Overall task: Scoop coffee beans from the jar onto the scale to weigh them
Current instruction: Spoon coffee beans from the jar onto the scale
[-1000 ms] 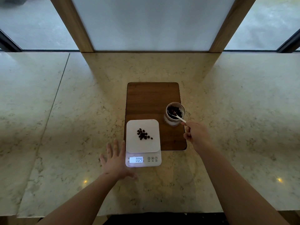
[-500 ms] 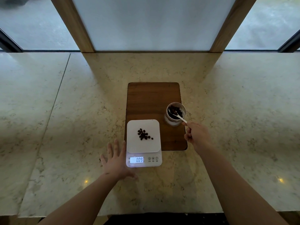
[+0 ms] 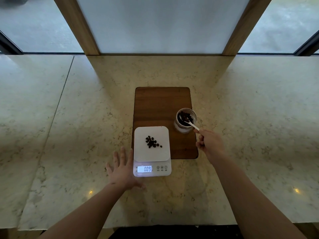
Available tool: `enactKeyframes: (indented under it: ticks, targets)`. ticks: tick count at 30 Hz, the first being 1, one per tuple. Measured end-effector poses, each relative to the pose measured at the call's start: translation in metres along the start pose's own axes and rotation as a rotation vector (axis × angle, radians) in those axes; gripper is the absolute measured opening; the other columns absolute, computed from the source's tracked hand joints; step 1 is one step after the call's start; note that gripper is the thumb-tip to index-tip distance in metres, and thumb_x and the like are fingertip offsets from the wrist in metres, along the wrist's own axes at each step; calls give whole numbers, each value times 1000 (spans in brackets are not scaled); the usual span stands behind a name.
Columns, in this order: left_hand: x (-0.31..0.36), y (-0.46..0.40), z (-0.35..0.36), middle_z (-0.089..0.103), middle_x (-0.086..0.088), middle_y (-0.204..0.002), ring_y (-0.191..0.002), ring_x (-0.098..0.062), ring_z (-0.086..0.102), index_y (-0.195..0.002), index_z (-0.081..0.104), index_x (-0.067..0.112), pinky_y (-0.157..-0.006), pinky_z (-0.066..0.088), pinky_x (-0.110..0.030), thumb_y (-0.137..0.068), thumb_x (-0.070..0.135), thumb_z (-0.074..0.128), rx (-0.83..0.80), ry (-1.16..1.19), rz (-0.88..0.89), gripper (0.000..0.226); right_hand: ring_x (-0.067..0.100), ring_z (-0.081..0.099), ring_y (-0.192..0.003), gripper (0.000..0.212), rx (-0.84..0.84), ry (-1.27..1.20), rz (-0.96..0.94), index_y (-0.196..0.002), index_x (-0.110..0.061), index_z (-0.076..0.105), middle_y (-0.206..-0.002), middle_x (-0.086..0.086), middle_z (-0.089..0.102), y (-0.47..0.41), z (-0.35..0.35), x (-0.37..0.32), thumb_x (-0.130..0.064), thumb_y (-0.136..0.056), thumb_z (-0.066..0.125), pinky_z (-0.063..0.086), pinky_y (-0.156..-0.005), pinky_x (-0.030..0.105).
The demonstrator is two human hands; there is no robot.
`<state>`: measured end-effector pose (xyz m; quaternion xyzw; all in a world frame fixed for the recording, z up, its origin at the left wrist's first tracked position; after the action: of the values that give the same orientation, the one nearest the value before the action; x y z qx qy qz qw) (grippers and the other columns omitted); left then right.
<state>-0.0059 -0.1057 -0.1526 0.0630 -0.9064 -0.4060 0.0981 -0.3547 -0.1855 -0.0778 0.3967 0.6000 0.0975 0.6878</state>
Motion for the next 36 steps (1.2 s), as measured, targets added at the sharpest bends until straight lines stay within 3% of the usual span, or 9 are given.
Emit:
enactKeyframes:
  ticks: [14, 25, 36]
  targets:
    - [-3, -7, 4, -64, -1, -137, -128, -31, -58, -132, -54, 36, -111, -19, -71, -46, 91, 71, 5, 9, 4, 161, 6, 41, -41, 28, -15, 6, -25, -91, -3, 74, -49, -5, 47, 9, 0, -5, -15, -100, 50, 48, -45, 23]
    - [1, -3, 1, -55, -5, -145, -132, -34, -53, -139, -47, 33, -111, -18, -70, -46, 90, 71, 5, 24, 9, 161, 6, 43, -43, 28, -64, 37, -85, -88, -11, 76, -53, -5, 48, 21, 14, -15, -19, -100, 51, 51, -50, 23]
    - [-5, -13, 4, -60, -2, -142, -130, -31, -57, -134, -52, 39, -110, -19, -71, -37, 94, 70, 36, 26, 5, 165, 6, 42, -45, 25, -93, 63, -77, -84, -14, 70, -54, -4, 47, 34, 27, -10, -19, -100, 51, 52, -52, 24]
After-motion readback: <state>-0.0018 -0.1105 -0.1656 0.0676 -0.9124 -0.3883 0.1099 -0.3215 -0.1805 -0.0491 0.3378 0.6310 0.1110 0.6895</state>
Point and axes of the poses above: each hand's wrist, its own y-axis away from the middle knuckle, its own z-axis out of the palm, x = y × z, the point moved 10 cm from there along -y, towards the middle knuckle
